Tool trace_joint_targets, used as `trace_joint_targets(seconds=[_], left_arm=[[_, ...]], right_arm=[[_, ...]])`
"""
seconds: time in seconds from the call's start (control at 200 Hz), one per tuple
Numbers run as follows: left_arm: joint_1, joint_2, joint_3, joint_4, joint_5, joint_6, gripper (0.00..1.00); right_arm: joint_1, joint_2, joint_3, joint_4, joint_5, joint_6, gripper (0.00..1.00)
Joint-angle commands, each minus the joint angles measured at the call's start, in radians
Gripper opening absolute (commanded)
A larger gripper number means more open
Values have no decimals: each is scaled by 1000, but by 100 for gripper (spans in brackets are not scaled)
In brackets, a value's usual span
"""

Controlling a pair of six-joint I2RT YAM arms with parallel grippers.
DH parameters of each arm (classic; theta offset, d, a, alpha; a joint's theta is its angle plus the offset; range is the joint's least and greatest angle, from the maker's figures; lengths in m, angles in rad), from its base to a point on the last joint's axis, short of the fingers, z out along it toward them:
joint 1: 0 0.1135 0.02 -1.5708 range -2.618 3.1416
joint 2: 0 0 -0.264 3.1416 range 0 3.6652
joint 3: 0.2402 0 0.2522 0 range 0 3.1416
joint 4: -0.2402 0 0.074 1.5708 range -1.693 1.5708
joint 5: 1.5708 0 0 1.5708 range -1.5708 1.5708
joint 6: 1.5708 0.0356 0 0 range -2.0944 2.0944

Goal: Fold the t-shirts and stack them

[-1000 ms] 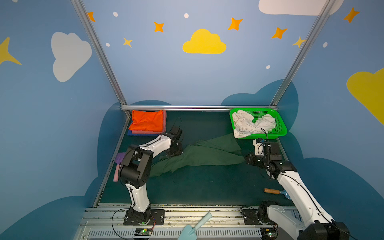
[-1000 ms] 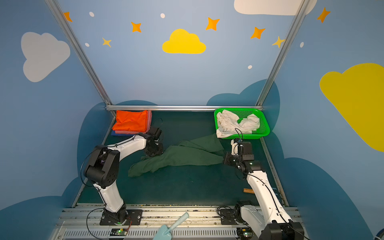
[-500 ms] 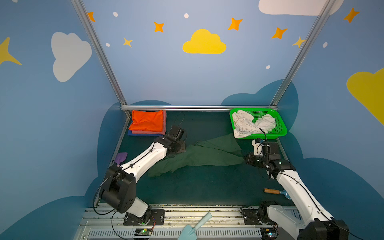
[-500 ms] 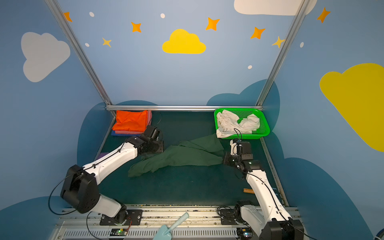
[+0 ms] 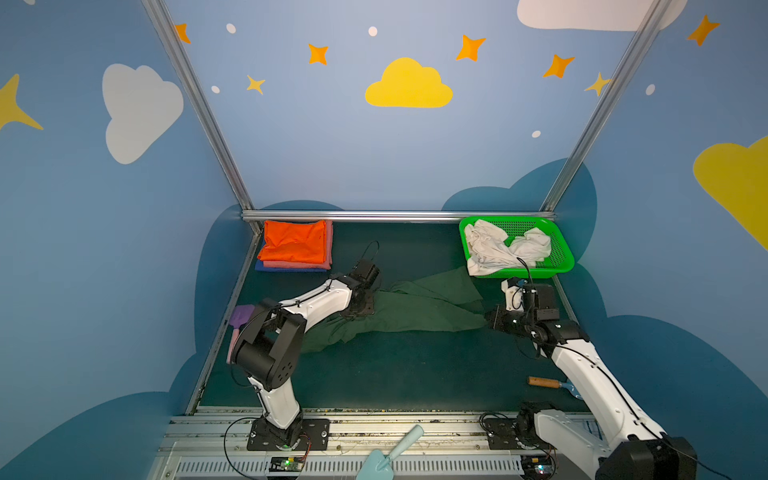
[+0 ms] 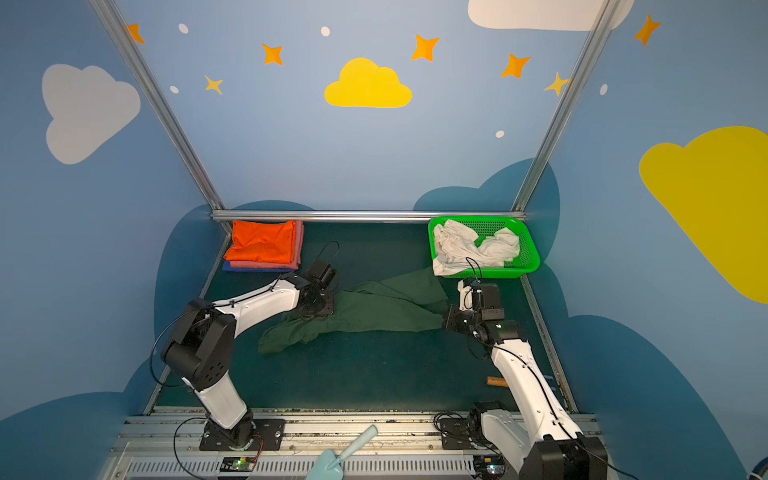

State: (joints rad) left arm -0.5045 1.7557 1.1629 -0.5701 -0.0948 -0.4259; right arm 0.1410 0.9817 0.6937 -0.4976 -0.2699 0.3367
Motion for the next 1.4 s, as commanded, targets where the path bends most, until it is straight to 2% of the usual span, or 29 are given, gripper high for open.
trace_joint_targets(seconds=[0.0,0.28,0.451,0.551,0.746,0.786,0.846,0.876,0.916,1.031,1.156,1.247,1.392], left_arm=[[-27,-40,7,-36,-43,8,5],[-161,-241,-107,4,-128,2,5],[-265,-332,-223,42,-118,-1,5],[-333,-339,-262,36,-106,0,11],[-434,-267,-270,-27,-79,-13,22],[-449,-256,-263,-40,-88,-18,28],[-458,-252,-250,-54,-102,-19,45],[-460,-256,-241,-56,-110,-20,50],[-459,-265,-225,-61,-128,-14,52],[-456,-302,-160,-86,-207,3,71],[-417,-356,-106,-102,-272,6,78],[-330,-391,-87,-102,-244,6,77],[-106,-387,-79,-81,-103,-34,76]], right_arm=[[6,-26,-13,2,9,8,0],[10,-8,-16,19,-12,15,0],[15,-5,-52,33,-14,23,0],[17,5,-59,43,-21,25,0],[24,33,-65,62,-29,31,0],[26,35,-65,63,-29,30,0],[28,38,-66,68,-29,32,0],[29,38,-66,68,-29,32,0],[31,40,-65,70,-31,33,0],[33,40,-62,65,-31,35,0],[34,33,-59,58,-22,33,0],[34,33,-59,56,-15,34,0],[36,42,-56,57,-13,37,0]])
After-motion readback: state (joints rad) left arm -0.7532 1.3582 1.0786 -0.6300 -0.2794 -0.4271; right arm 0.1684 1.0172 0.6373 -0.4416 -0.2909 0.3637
